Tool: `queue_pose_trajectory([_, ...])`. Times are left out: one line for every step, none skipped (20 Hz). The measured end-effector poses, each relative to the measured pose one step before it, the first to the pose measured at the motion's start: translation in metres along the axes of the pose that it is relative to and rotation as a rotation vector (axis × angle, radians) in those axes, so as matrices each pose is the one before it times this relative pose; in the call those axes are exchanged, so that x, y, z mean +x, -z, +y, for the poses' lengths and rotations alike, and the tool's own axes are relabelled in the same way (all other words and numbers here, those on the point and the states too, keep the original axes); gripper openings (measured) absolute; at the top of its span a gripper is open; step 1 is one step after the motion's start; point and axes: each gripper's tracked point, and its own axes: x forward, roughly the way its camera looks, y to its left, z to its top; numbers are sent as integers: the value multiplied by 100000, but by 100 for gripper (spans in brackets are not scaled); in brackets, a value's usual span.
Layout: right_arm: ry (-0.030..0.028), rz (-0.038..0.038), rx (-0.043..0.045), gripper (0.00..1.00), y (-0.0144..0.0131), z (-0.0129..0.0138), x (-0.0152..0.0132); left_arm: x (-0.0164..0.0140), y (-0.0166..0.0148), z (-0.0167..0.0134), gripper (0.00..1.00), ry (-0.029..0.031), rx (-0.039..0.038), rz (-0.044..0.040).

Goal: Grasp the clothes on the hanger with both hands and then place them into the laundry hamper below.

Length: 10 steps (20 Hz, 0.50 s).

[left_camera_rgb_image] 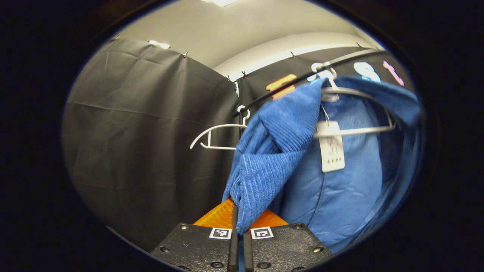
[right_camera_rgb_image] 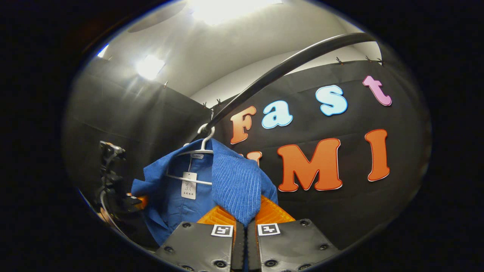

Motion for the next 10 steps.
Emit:
queue_pose_trajectory([1399, 271, 57, 10, 199, -204, -114, -301, -1076, 1237, 6, 411, -2578, -235])
queue_pose_trajectory([1179, -34, 141, 10, -116, 32, -91, -157, -1304, 1092, 5, -652, -1191, -368])
queue_pose_trajectory([832, -325, -173, 10, 6, -63, -54, 11, -1355, 992, 5, -506, -750, -1166])
queue_pose_trajectory([929, -177, -678, 10, -153, -183, 45, 213, -1812, 846, 5, -582, 24, -3059])
queue_pose_trajectory([697, -50, -636, 10, -158, 574, -954, 335, -1975, 474, 5, 1042, 690, -2900])
queue_pose_trajectory([405, -47, -85, 10, -62, 80, -118, 335, -1661, 223, 2, 1761, 1005, -2205])
queue_pose_trajectory([-67, 146, 543, 10, 61, 204, -60, 432, -1541, 581, 5, 1454, 1821, -2679])
queue_pose_trajectory([-428, 224, 823, 10, 105, 261, 30, 557, -1720, 508, 5, 714, 2784, -3350])
queue_pose_trajectory([-95, 242, 658, 10, 146, 133, -92, 711, -1691, 498, 4, -115, 3243, -3239])
queue_pose_trajectory([115, 288, 549, 10, 95, -4, -53, 776, -1643, 353, 2, -325, 3309, -2973])
